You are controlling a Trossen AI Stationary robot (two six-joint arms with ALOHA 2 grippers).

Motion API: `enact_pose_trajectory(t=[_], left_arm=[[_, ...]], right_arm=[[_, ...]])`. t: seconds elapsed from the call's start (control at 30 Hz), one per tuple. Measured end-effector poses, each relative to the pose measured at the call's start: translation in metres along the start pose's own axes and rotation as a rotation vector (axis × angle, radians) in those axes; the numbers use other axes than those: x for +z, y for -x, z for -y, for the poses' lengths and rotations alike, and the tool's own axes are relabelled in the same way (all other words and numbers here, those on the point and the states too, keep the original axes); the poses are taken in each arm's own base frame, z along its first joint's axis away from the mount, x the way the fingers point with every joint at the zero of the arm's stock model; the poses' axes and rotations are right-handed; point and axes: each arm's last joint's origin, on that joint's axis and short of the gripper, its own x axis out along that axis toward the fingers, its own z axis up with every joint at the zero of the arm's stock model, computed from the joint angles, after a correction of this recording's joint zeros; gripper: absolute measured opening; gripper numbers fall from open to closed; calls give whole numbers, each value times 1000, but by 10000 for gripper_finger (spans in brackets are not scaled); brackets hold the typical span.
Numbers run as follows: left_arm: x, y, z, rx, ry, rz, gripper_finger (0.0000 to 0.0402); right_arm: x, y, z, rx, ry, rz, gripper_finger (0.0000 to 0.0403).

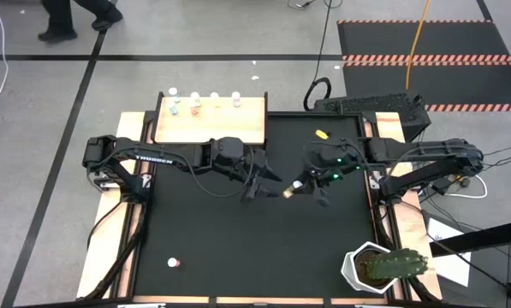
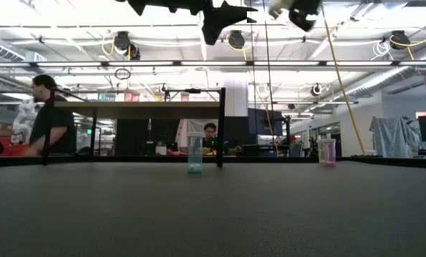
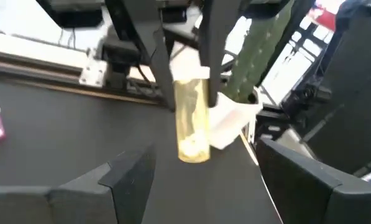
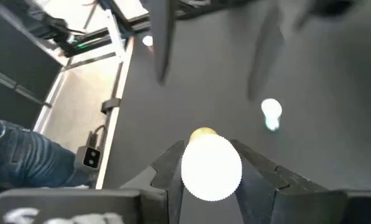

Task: Pick and place medicine bottles onto shelf by color
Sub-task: Put the bottom yellow pill bottle on the shelf aligned with the yellow pill bottle

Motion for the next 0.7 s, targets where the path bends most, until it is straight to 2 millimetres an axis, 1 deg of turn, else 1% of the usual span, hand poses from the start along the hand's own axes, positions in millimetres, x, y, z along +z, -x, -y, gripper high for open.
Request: enact_pose_trajectory(t=[0.17,0.27,0.37,0.47,0.57,0.7], left_arm=[[-6,0,-1,-5,48,-59,278],[-8,0,-2,-31,93,-88,278],[-8,1,-1,-47,126,-95,278],[-9,1,-1,-47,140,-99,272],[-8,0,-1,-50,138,-92,243],[-8,1,-1,-67,139,-96,185]], right_arm=[[22,-19,-2,17,84,-14,105],[35,-23,-4,25,138,13,105],[41,-25,-6,27,169,24,105],[41,-26,-5,27,176,23,105],[41,-26,-6,29,178,29,105],[41,-26,-6,28,177,26,105]])
